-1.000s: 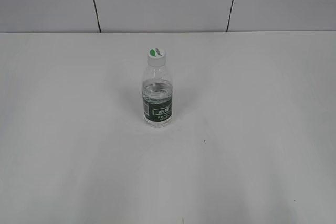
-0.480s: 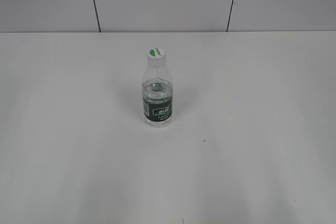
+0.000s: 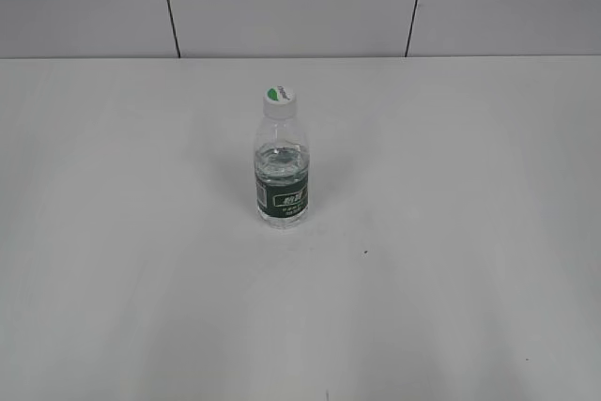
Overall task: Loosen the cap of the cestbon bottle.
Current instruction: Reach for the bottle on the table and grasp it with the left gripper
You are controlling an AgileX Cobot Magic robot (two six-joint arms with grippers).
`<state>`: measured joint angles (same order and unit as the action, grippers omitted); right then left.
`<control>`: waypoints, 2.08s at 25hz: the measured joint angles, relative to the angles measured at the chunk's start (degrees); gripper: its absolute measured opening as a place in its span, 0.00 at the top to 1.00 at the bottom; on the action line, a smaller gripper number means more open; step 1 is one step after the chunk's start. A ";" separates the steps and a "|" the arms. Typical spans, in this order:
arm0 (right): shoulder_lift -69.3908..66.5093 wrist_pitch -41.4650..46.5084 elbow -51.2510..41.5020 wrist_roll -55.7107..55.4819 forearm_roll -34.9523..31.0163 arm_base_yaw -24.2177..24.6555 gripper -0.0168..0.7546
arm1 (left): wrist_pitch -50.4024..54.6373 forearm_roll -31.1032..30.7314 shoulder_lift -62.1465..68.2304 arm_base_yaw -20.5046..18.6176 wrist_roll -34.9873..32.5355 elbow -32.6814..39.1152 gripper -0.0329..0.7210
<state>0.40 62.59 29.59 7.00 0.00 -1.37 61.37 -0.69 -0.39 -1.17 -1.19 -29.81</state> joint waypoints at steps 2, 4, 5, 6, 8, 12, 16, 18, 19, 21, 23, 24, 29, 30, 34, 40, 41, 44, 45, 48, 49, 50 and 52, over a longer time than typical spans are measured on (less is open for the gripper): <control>0.00 0.00 0.00 0.00 0.00 0.00 0.30 | 0.00 0.00 0.00 0.00 0.00 0.00 0.63; 0.00 0.00 0.00 0.00 0.00 0.00 0.30 | 0.00 0.00 0.00 0.00 0.00 0.00 0.63; 0.00 0.00 0.00 0.00 0.00 0.00 0.30 | 0.00 0.00 0.00 0.00 0.00 0.00 0.63; 0.00 0.00 0.00 -0.02 0.00 0.00 0.30 | 0.00 0.00 0.00 0.00 0.00 0.00 0.63; 0.00 0.00 0.00 -0.02 0.00 0.00 0.30 | 0.00 0.00 0.00 0.00 0.00 0.00 0.63; 0.00 0.00 0.00 -0.06 0.00 0.00 0.30 | -0.22 -0.17 0.00 0.00 0.00 0.00 0.63; 0.00 0.00 0.00 -0.15 0.00 0.00 0.30 | -3.76 -0.49 2.36 0.00 -0.22 -1.11 0.63; 0.00 -0.05 0.00 -0.20 0.00 0.00 0.30 | -7.65 -0.55 5.00 0.00 -0.75 -1.56 0.63; 0.00 -0.05 0.00 -0.20 0.00 0.00 0.30 | -10.14 -0.43 6.71 0.00 -0.88 -1.64 0.63; 0.00 -0.05 0.00 -0.20 0.00 0.00 0.30 | -15.46 -0.23 10.63 0.00 -0.88 -1.70 0.63; 0.00 -0.05 0.00 -0.20 0.00 0.00 0.30 | -20.48 -0.20 14.60 0.00 -1.01 -1.70 0.63; 0.00 -0.05 0.00 -0.20 0.00 0.00 0.30 | -23.31 -0.15 16.88 0.00 -1.01 -1.70 0.63; 0.00 -0.05 0.00 -0.20 0.00 0.00 0.30 | -36.90 -0.15 28.02 0.00 -1.06 -1.70 0.63; 0.00 -0.05 0.00 -0.20 0.00 0.00 0.30 | -39.73 -0.15 30.99 0.00 -1.06 -1.70 0.63; 0.00 -0.05 0.00 -0.20 0.00 0.00 0.30 | -50.25 -0.15 40.78 0.00 -1.06 -1.70 0.63; 0.00 0.00 0.00 -0.20 0.00 0.00 0.30 | -67.97 -0.69 56.98 0.05 -1.06 -1.70 0.63; 0.00 0.00 0.00 -0.20 0.00 0.00 0.30 | -71.34 -0.77 59.93 0.23 -1.06 -1.70 0.63; 0.00 -0.04 0.00 -0.22 0.00 0.00 0.30 | -79.53 -2.74 66.70 1.63 -1.06 -1.71 0.63; 0.00 -0.04 0.00 -0.22 0.00 0.00 0.30 | -81.96 -3.90 69.13 2.39 -1.01 -1.71 0.63; 0.00 -0.04 0.00 -0.22 0.00 0.00 0.30 | -88.62 -6.85 75.45 4.13 -0.34 -1.71 0.63; 0.00 -0.04 0.00 -0.22 0.00 0.00 0.30 | -90.94 -7.90 77.34 4.32 1.19 -1.71 0.63; 0.00 -0.04 0.00 -0.22 0.00 0.00 0.30 | -92.87 -9.21 78.74 4.43 2.78 -1.76 0.63; 0.00 -0.04 0.00 -0.22 0.00 0.00 0.30 | -97.16 -12.87 81.62 4.48 6.79 -1.76 0.63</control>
<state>0.40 62.55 29.59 6.78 0.00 -1.37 -35.79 -13.56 81.23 3.31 5.60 -31.57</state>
